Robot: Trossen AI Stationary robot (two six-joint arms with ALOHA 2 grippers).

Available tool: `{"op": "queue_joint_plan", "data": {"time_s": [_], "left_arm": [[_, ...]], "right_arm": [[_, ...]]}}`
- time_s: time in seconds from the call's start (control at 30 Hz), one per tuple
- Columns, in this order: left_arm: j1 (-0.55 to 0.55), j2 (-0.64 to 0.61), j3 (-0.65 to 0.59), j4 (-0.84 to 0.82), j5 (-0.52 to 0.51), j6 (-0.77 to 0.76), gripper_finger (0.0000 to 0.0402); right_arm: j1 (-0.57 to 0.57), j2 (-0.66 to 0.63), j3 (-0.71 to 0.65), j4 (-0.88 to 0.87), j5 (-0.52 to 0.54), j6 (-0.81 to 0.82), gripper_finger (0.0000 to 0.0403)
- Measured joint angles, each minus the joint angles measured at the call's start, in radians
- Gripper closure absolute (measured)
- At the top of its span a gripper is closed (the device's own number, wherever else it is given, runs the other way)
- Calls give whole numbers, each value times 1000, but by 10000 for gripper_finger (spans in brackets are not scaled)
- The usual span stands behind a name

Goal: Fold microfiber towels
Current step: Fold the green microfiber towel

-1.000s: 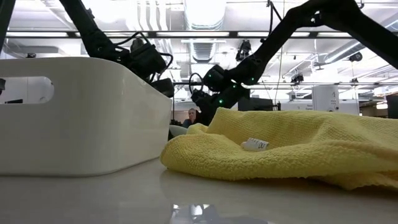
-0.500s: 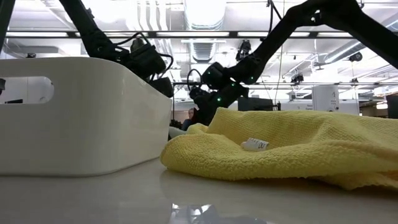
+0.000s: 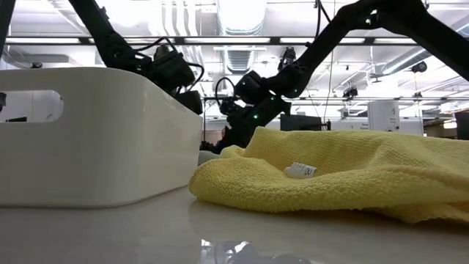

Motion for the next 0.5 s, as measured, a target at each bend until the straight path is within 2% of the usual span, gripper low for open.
{"op": "queue_joint_plan", "data": {"time_s": [0.1,0.2,0.4,0.5], "left_arm": [[0,-24,3,-8,-1,1,219],[0,-64,13,-69,-6,2,189],[-3,-171,37,-223,-8,55,178],[-3,-217,35,-229,-20,60,178]], "right_arm": [[-1,0,0,3,5,6,394],[-1,1,1,26,5,57,394],[-1,3,2,30,5,84,369],[-1,3,3,29,5,88,349]]}}
